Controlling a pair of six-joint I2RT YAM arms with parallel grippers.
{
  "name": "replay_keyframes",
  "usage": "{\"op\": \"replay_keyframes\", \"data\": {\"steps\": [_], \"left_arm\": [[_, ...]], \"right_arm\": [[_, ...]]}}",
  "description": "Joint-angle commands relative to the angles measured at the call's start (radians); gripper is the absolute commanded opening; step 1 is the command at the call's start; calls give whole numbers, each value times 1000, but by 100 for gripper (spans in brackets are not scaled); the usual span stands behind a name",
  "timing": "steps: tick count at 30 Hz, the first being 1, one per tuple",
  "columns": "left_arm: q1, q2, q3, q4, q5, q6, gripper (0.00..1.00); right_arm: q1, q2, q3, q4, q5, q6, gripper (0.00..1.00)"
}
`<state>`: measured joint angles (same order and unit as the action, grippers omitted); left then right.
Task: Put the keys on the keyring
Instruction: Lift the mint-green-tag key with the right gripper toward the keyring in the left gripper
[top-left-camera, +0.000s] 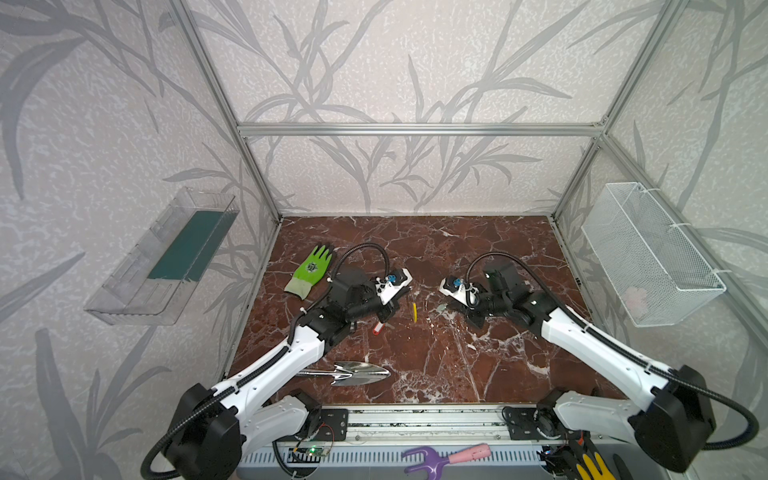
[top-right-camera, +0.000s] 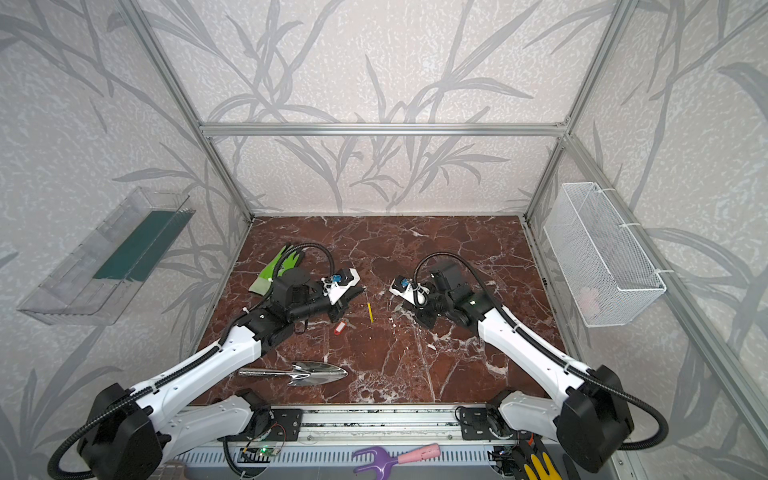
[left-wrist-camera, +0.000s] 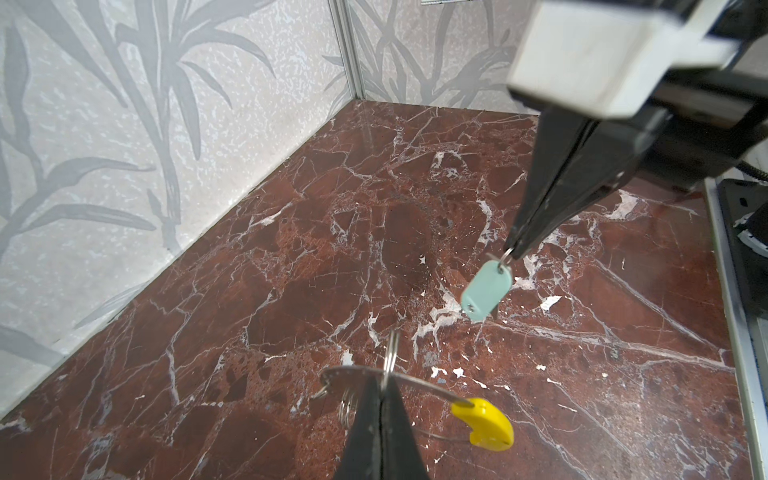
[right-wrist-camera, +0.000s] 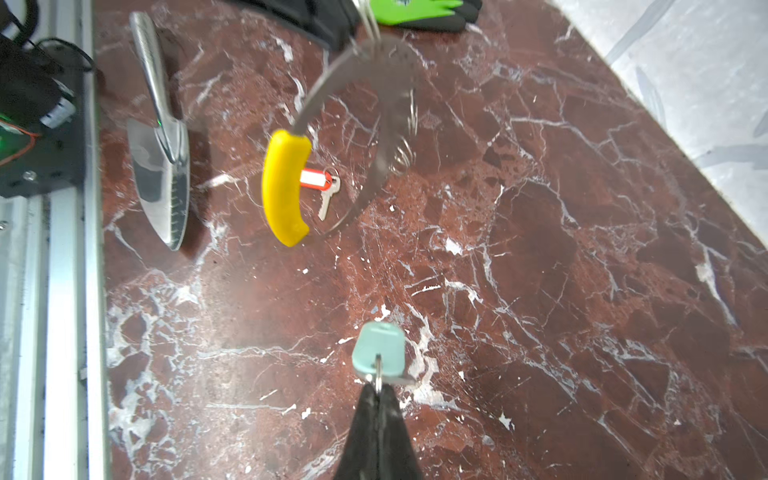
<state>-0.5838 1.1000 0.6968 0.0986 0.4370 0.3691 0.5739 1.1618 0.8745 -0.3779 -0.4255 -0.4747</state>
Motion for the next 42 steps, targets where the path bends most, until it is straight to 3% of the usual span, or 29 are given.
{"op": "replay_keyframes", "data": {"steps": [1,11,17,26,42], "left_arm": [[-45,-18,36,73,-84,95,0],[-195,6,46,214,-311,188,0],[-252,19,63,220,-370,189,0],[-297,46,95,195,-406,187,0],[-310,81,161,83,-370,175,0]], "right_arm": [[1,-64,-10,55,-69,92,0],[20,-144,-54,195,-51,249,0],[23,-161,-81,273,-69,296,0],[23,-207,-110,322,-46,305,0],[42,-230,-117,357,-14,246,0]]}}
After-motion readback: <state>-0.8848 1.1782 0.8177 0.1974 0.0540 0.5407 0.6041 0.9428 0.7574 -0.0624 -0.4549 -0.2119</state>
